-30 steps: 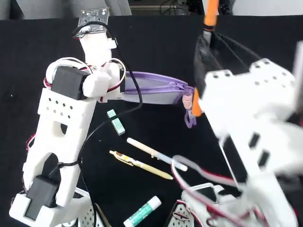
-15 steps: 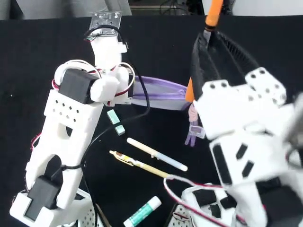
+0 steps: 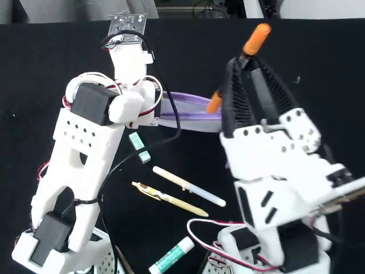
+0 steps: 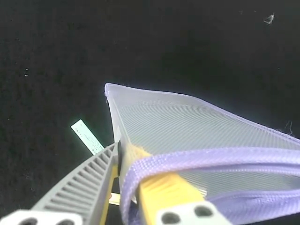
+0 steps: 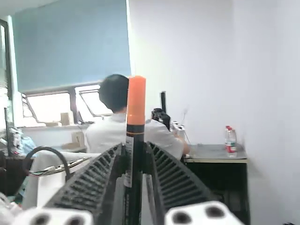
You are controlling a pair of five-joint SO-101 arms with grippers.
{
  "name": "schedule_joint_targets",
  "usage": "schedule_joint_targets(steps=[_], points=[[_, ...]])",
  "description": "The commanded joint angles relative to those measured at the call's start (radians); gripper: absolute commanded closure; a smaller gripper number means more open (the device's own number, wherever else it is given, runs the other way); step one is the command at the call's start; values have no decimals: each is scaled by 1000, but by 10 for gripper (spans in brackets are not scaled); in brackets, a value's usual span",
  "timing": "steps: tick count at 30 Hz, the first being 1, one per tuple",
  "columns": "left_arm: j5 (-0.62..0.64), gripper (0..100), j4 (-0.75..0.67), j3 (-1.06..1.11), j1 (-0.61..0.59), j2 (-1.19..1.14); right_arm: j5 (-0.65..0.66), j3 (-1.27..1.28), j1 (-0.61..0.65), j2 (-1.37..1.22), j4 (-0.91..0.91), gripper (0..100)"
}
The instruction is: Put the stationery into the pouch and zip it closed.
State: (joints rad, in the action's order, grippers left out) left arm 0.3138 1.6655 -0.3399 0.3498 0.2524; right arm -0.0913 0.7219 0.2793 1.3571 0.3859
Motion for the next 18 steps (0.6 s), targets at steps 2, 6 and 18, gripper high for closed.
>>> schedule_joint_targets(steps=[2,6,18], points=[[11,971,-11,-5,12,46,-18,188,20,41,-252,988],[11,971,-12,-5,12,46,-18,341,18,41,-466,988],[11,971,-18,-10,8,37,-8,556,14,-8,-575,988]])
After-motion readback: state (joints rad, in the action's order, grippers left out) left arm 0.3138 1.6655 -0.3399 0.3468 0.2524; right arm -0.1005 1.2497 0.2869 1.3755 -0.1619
